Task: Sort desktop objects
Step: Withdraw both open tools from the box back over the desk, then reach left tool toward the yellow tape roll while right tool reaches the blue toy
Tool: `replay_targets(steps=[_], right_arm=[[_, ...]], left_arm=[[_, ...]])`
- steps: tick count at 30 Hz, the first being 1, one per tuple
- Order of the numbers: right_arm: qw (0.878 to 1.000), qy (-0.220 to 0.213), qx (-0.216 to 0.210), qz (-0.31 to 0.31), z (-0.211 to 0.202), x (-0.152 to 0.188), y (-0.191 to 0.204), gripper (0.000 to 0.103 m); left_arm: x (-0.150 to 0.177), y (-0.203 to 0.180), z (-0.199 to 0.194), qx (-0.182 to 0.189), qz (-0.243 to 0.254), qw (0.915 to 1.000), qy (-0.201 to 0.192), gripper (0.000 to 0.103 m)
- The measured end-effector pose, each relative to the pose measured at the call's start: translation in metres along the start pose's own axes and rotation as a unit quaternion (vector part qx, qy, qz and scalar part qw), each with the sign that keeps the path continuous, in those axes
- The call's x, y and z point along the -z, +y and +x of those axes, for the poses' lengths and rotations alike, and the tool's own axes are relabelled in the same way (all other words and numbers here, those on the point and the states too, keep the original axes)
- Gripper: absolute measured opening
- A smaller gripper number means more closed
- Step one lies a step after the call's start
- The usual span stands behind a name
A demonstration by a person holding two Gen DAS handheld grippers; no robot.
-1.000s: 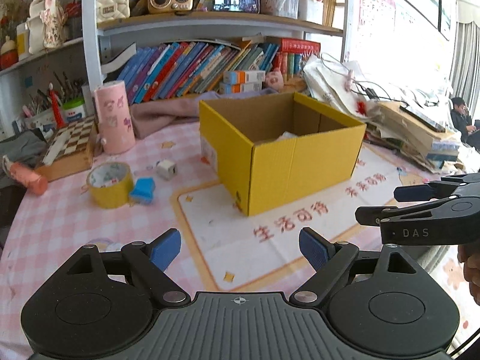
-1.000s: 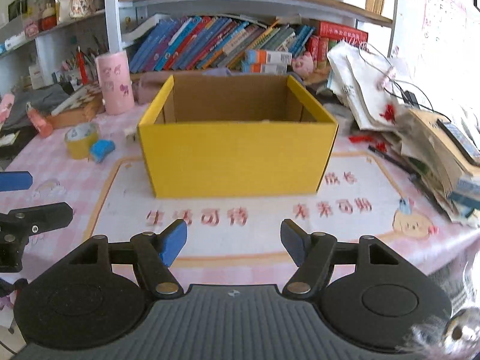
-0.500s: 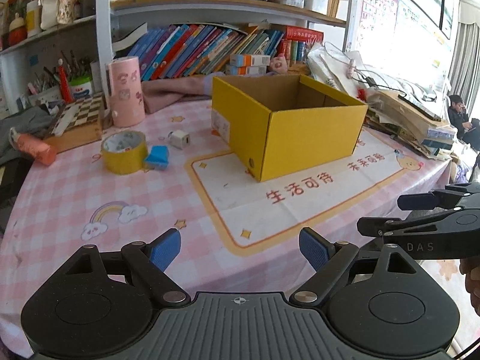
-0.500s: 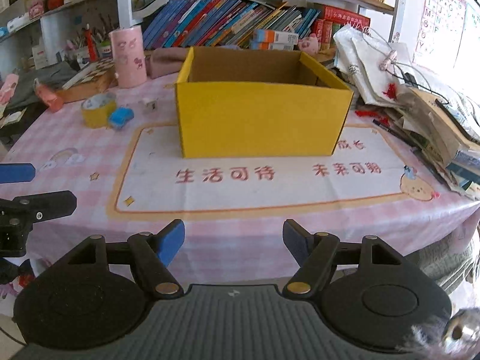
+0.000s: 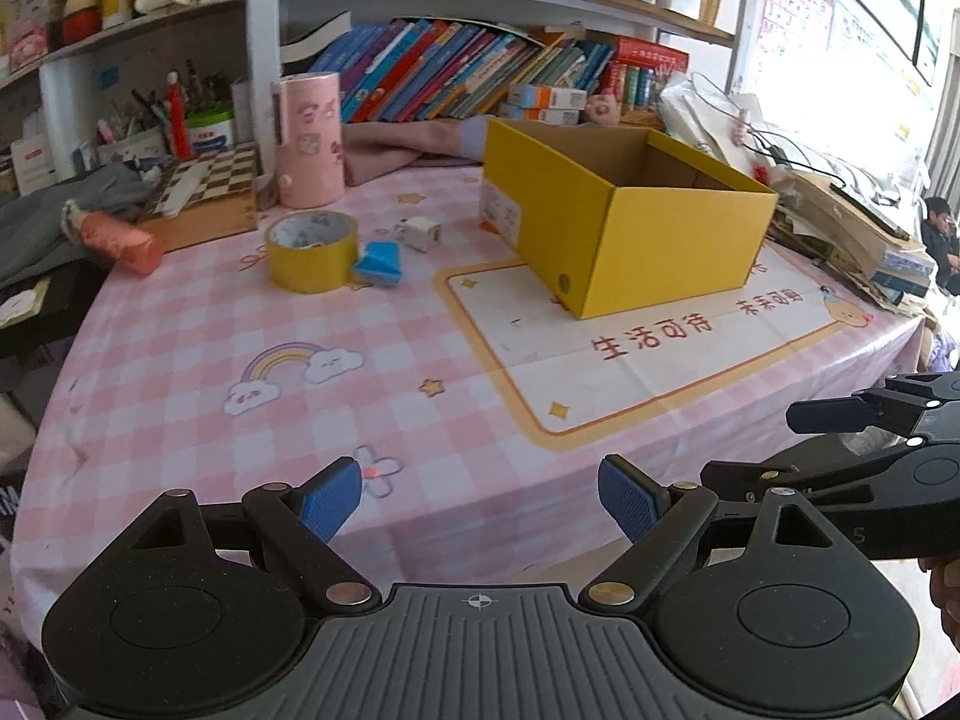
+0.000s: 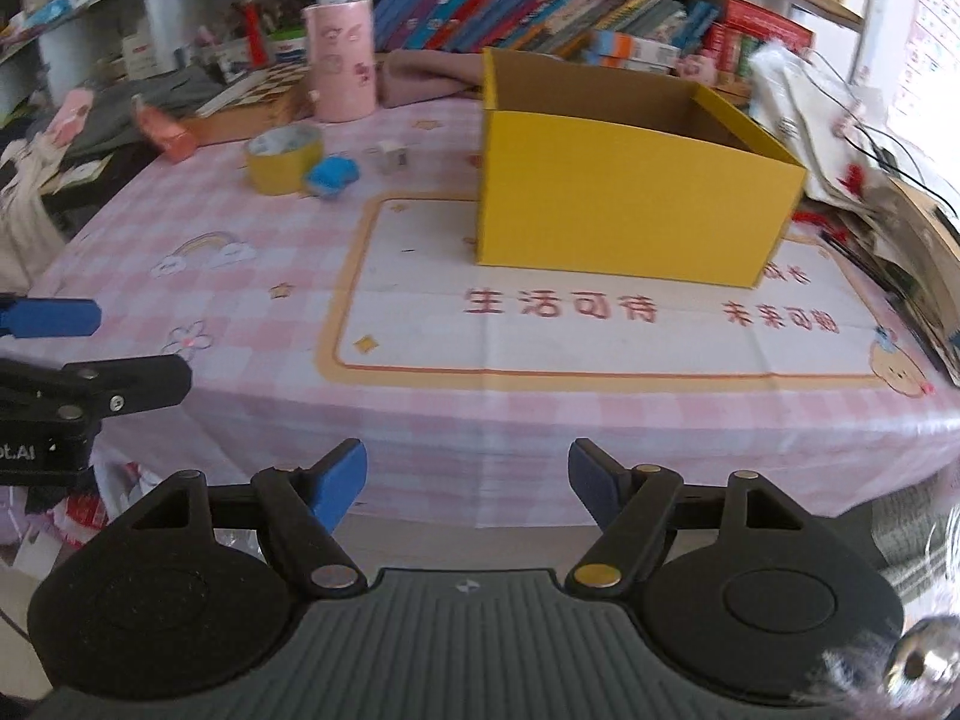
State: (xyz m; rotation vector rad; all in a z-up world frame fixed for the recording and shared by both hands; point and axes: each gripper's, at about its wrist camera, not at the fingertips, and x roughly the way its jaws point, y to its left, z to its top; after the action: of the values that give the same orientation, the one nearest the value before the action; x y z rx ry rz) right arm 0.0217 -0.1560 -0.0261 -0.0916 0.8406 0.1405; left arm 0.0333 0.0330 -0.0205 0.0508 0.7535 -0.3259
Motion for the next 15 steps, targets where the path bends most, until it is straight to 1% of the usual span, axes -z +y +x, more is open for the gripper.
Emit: replay_targets(steps=[7, 15], right_arm=[[0.999, 0.002, -0.022, -0.034, 0.006, -0.007, 0.028, 0.073], [0.996, 0.002, -0.054, -0.077, 0.013, -0.017, 0.064, 0.073]], left_arm=[[0.007, 0.023, -0.011, -0.021, -0.021, 0.9996, -0.004, 0.088], [0.015, 0.048, -0.026, -0.049, -0.047, 0.9976, -0.01, 0.088]])
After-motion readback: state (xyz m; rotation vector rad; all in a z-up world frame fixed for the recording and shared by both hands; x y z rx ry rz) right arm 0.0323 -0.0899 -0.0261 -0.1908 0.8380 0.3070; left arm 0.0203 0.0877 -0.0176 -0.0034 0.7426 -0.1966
